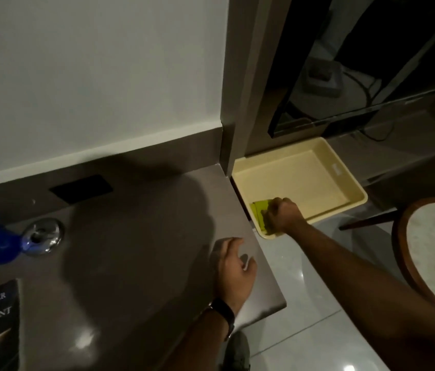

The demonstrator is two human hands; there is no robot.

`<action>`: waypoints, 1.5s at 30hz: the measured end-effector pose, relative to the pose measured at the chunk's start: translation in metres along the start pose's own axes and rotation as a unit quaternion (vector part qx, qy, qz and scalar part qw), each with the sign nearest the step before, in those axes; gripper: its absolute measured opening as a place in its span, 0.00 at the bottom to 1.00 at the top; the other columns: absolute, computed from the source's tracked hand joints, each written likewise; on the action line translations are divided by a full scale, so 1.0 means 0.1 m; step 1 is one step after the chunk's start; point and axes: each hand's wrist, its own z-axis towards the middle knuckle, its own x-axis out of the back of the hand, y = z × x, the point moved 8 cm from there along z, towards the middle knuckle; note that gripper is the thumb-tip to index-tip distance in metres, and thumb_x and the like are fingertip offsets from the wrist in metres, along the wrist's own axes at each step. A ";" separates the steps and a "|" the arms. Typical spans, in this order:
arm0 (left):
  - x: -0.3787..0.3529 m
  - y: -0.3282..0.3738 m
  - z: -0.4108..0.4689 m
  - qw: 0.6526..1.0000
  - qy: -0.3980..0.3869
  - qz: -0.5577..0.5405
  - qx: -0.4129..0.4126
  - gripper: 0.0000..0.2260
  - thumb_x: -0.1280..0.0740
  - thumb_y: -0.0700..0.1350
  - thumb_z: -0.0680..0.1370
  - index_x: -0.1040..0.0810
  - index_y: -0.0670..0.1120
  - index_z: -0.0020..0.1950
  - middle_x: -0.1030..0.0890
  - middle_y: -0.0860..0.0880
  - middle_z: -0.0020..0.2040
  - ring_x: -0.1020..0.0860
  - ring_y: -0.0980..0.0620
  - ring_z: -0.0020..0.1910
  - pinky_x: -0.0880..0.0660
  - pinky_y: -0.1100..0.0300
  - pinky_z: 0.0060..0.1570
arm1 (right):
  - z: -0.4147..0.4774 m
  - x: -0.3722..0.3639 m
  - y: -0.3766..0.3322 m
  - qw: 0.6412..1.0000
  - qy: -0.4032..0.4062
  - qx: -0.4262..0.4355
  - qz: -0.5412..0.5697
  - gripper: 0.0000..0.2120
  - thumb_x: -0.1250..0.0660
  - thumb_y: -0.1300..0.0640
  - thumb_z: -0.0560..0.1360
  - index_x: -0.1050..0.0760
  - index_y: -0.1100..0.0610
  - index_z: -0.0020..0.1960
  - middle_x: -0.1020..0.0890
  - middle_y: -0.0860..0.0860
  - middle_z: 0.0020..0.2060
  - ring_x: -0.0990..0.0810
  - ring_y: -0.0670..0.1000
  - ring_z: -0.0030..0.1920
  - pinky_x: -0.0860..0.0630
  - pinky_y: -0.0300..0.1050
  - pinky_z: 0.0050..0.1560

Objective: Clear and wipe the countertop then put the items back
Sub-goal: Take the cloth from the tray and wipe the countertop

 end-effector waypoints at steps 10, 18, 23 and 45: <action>-0.56 -0.28 -0.56 0.922 -0.052 0.346 -0.166 0.26 0.40 0.65 0.80 0.29 0.53 0.74 0.33 0.45 0.77 0.27 0.44 0.69 0.26 0.42 0.64 | 0.32 -0.25 -0.05 0.992 0.016 0.009 -0.125 0.35 0.29 0.40 0.73 0.33 0.55 0.74 0.26 0.60 0.66 0.26 0.65 0.65 0.20 0.60 0.60; 0.73 -0.82 -1.38 0.939 0.113 0.310 -0.100 0.21 0.32 0.56 0.78 0.15 0.47 0.66 0.20 0.43 0.71 0.22 0.40 0.72 0.25 0.39 0.68 | 0.36 -0.13 0.07 0.998 0.041 0.035 -0.021 0.26 0.26 0.52 0.72 0.24 0.60 0.67 0.18 0.66 0.56 0.17 0.68 0.55 0.19 0.58 0.58; 2.48 -1.59 -1.82 0.885 0.220 0.405 0.058 0.35 0.43 0.64 0.80 0.20 0.36 0.69 0.21 0.31 0.68 0.20 0.28 0.64 0.30 0.40 0.72 | 0.11 0.30 0.36 0.976 0.173 -0.015 0.135 0.29 0.39 0.43 0.69 0.25 0.62 0.62 0.16 0.69 0.47 0.16 0.71 0.52 0.22 0.61 0.57; 3.60 -3.28 -2.66 0.779 0.413 0.274 0.385 0.24 0.33 0.50 0.81 0.24 0.32 0.68 0.24 0.29 0.65 0.25 0.29 0.62 0.30 0.36 0.64 | 0.01 -0.54 -2.35 0.970 0.175 0.160 -0.061 0.21 0.46 0.54 0.84 0.20 0.69 0.55 0.18 0.69 0.54 0.24 0.67 0.59 0.28 0.54 0.65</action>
